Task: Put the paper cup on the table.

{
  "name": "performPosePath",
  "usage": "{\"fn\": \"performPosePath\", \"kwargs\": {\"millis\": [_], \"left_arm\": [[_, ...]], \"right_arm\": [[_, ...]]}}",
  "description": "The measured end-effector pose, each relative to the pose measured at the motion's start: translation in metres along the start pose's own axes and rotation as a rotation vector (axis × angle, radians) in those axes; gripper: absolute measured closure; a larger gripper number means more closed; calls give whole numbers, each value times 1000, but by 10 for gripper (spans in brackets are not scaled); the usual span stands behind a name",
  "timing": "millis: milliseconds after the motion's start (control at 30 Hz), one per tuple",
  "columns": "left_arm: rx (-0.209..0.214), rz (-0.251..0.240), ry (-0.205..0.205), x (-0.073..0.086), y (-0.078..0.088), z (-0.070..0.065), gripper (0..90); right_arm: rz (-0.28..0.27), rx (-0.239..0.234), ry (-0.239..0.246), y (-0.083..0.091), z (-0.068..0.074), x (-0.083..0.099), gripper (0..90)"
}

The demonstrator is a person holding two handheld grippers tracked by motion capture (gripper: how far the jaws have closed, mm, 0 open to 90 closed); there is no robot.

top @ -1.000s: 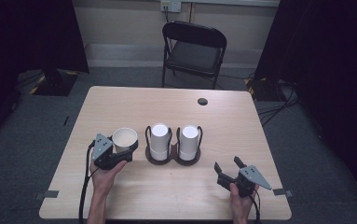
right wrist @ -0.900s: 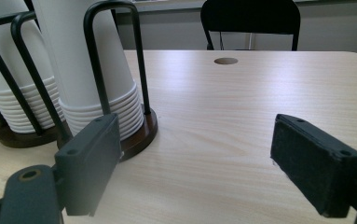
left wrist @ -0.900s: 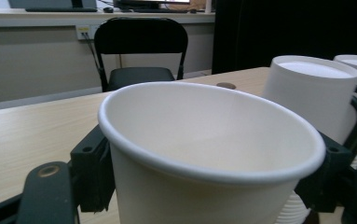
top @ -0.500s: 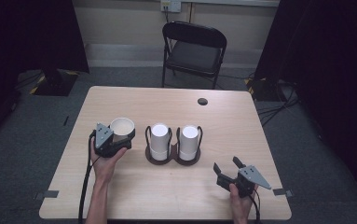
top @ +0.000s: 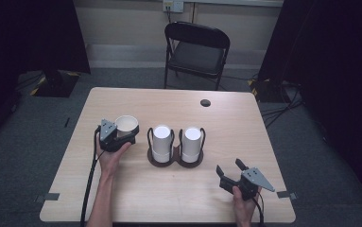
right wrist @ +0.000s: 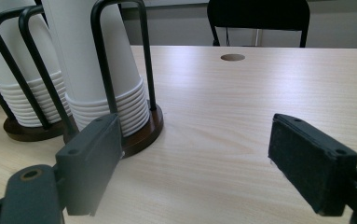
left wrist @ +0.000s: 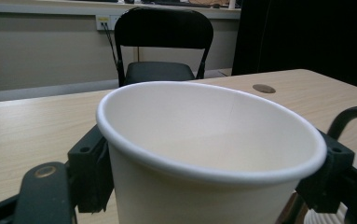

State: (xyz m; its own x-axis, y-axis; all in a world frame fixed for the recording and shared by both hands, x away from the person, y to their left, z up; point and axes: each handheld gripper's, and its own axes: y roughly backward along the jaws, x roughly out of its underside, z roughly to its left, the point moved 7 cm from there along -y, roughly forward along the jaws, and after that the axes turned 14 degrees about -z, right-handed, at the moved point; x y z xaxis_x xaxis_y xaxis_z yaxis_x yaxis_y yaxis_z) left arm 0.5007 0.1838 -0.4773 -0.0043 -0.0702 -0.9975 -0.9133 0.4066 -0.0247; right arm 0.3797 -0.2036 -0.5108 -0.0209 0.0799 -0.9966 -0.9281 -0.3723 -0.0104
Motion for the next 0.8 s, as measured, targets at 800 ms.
{"fn": "performPosePath", "kwargs": {"millis": [800], "left_arm": [[4, 105, 13, 32, -8, 3, 185]], "right_arm": [[6, -16, 0, 0, 1, 0, 181]]}}
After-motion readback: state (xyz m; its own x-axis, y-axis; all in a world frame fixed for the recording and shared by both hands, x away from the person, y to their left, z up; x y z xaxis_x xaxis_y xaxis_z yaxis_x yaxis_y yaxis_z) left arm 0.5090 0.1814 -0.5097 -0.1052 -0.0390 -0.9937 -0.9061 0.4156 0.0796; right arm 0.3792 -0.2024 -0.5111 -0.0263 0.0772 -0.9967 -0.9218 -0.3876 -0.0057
